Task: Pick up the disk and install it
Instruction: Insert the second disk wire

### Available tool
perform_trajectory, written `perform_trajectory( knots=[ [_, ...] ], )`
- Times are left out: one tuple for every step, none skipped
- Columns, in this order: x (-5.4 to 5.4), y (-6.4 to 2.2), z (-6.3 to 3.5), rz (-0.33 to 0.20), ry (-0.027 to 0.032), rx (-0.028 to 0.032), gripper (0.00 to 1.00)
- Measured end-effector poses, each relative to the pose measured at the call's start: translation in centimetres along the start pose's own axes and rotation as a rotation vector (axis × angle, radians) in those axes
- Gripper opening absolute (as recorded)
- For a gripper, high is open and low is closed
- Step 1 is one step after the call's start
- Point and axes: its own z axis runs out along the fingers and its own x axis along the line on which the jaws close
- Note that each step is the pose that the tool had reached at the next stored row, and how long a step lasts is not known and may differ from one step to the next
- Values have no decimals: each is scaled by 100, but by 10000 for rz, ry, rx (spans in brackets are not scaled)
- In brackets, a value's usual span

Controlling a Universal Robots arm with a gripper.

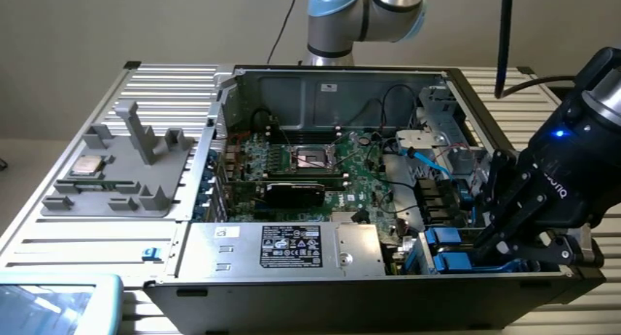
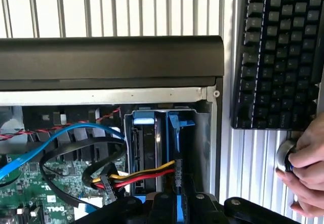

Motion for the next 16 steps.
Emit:
perform_trajectory(
  knots=[
    [3, 6, -1, -7, -5, 136, 16],
    [6, 14, -2, -13, -9, 271, 16],
    [10, 23, -5, -18, -15, 378, 16],
    [15, 35, -8, -21, -18, 447, 16],
    [16, 43, -10, -21, -20, 461, 16],
    [15, 42, -9, -21, -20, 462, 16],
    [16, 43, -9, -21, -19, 462, 16],
    [19, 59, -11, -22, -17, 473, 16],
    [26, 80, -14, -24, -18, 491, 16],
    [34, 101, -18, -25, -18, 512, 16],
    [43, 120, -22, -26, -19, 531, 16],
    [51, 140, -26, -27, -20, 553, 16],
    [60, 159, -29, -29, -21, 589, 16],
    [69, 174, -32, -30, -23, 631, 16],
    [78, 185, -35, -32, -26, 681, 16],
    [88, 192, -36, -36, -26, 739, 16]
  ],
)
